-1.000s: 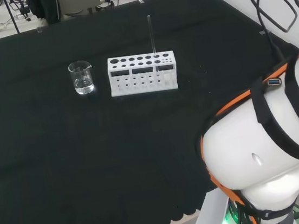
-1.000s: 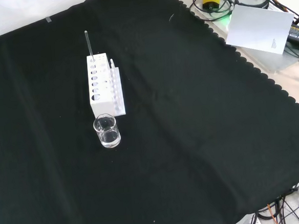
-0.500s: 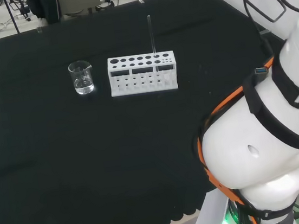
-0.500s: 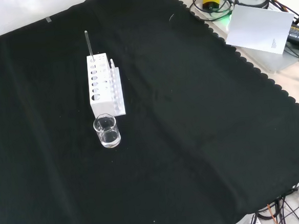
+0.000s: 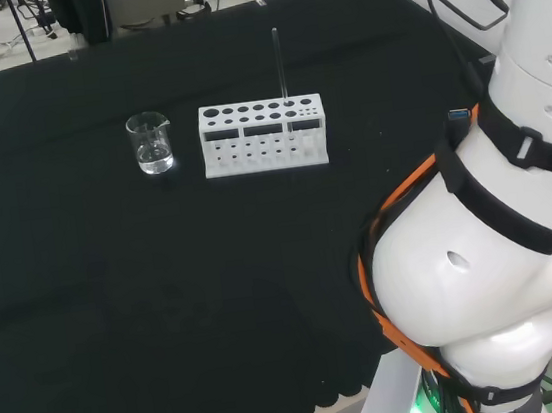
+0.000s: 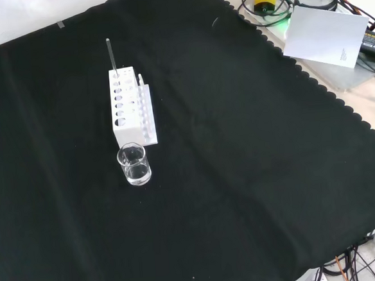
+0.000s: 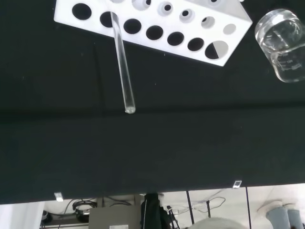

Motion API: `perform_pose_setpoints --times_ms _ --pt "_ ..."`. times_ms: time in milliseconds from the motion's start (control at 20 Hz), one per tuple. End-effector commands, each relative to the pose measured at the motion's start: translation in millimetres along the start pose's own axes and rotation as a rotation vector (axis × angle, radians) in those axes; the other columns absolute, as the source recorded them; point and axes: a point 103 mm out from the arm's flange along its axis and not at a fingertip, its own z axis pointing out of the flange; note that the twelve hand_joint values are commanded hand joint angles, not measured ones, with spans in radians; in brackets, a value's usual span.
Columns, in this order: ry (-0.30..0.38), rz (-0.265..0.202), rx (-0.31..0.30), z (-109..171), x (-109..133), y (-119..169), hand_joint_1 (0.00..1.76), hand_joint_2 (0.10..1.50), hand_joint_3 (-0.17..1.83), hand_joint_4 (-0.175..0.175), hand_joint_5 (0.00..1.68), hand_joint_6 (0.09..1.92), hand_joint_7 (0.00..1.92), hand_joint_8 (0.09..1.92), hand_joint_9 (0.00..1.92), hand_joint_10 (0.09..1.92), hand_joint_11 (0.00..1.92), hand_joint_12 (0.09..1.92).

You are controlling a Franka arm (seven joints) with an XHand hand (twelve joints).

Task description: Take the glass rod from the white test tube rack.

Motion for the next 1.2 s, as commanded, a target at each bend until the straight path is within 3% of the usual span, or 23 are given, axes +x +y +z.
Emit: perform_pose_setpoints --times_ms 50,1200 --pt "0.005 0.0 0.014 17.7 -15.0 11.9 0.72 0.78 0.65 -0.175 0.23 0.09 0.38 0.94 0.62 0.93 0.06 1.49" --pt "-0.014 -0.037 0.088 81.2 -9.4 23.8 0.75 0.79 0.65 -0.175 0.3 0.09 0.62 0.95 0.82 0.93 0.23 1.46"
